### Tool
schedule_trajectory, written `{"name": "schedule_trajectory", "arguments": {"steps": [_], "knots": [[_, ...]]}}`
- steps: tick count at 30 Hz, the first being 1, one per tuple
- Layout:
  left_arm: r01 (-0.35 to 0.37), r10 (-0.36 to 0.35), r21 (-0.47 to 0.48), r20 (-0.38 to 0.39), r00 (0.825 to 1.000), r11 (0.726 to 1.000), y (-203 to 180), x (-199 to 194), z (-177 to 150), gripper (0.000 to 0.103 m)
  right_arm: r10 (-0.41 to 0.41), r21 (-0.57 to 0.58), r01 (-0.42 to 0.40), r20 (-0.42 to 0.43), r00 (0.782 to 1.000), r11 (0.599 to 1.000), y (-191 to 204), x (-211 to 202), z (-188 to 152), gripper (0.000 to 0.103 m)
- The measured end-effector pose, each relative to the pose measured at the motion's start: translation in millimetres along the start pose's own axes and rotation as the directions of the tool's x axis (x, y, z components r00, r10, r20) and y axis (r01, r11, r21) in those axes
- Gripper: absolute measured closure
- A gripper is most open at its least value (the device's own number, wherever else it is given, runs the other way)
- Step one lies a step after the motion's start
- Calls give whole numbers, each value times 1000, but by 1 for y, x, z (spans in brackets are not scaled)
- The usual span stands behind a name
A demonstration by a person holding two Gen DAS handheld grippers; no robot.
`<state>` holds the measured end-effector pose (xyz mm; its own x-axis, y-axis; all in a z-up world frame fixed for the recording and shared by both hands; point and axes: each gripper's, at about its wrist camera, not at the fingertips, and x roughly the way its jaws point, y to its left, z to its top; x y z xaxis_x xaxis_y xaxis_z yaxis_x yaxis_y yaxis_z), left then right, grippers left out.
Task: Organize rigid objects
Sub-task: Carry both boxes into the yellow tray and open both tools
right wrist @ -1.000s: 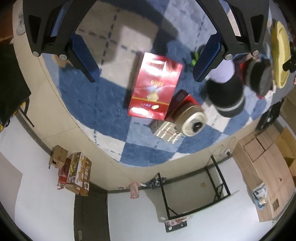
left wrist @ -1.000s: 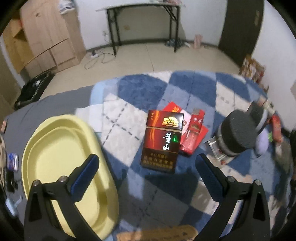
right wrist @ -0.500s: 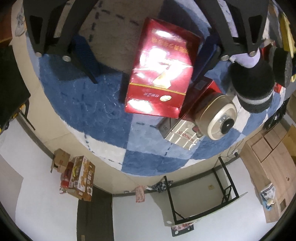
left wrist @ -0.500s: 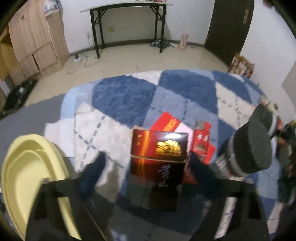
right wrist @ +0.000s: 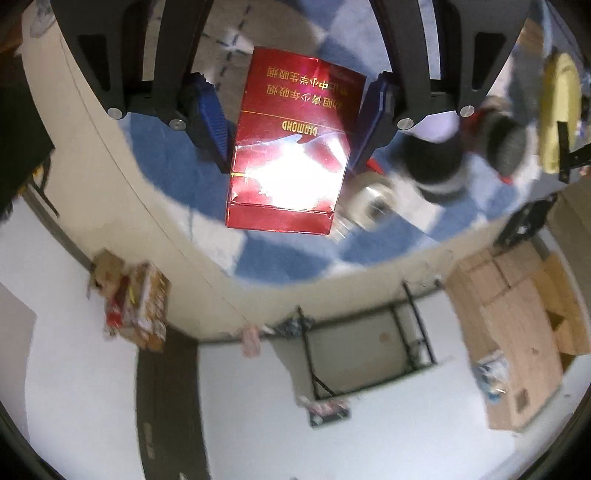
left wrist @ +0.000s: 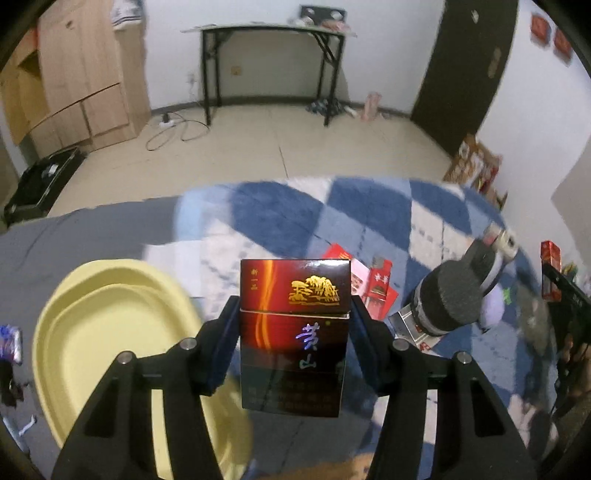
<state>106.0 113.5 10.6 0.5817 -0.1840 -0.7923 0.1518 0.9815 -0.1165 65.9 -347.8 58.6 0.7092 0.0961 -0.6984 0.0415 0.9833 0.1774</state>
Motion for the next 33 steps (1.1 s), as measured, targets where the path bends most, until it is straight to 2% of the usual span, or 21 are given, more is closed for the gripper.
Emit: {"name": "schedule_trajectory", "arguments": {"steps": [3,4,6,7,9,11,14,16,17,21,26,28,30,31,32,33], "knots": [[-44,45,-23,9,999,999,34,-27,-5,45,98,-83,-96,20,995,992,38,-26,8,42],[-75,75,-29,-2,997,997,52,-34,-8,45,161,-138,-159,4,987,978,70,-35,8,42],[-140,139,-31,-17,990,990,76,-41,-13,45,237,-201,-238,-28,971,950,114,-43,3,42],[-174,173,-39,-33,984,984,92,-43,-15,45,304,-253,-310,-67,950,916,158,-48,-6,42],[-222,216,-71,-76,973,973,124,-41,-20,45,395,-305,-415,-130,910,857,218,-49,-24,42],[-237,227,-97,-110,968,967,149,-35,-26,45,467,-293,-509,-206,860,809,265,-42,-44,42],[-241,220,-140,-154,963,960,180,-14,-35,45,515,-249,-603,-339,787,758,332,-18,-78,43],[-236,205,-157,-192,960,959,194,4,-39,45,516,-251,-627,-389,763,738,365,-6,-96,43],[-233,198,-155,-211,957,960,199,14,-41,45,484,-300,-617,-413,771,728,387,0,-111,43],[-259,229,-117,-226,947,959,211,39,-47,45,402,-396,-582,-451,797,710,426,21,-135,43],[-212,179,-133,-224,958,968,221,51,-57,43,321,-487,-553,-481,816,676,459,31,-162,43],[-205,170,-150,-221,960,967,223,50,-60,42,304,-502,-538,-475,826,677,476,34,-167,44],[-209,167,-173,-230,959,963,226,47,-62,36,289,-493,-532,-487,824,688,484,39,-168,43],[-181,137,-197,-218,966,964,225,41,-65,34,285,-487,-538,-500,818,688,485,38,-171,42],[-144,102,-216,-196,975,966,223,34,-63,32,306,-469,-556,-507,806,686,483,30,-172,33],[-103,65,-236,-167,984,966,221,24,-63,25,323,-462,-564,-501,803,684,480,32,-168,19]]}}
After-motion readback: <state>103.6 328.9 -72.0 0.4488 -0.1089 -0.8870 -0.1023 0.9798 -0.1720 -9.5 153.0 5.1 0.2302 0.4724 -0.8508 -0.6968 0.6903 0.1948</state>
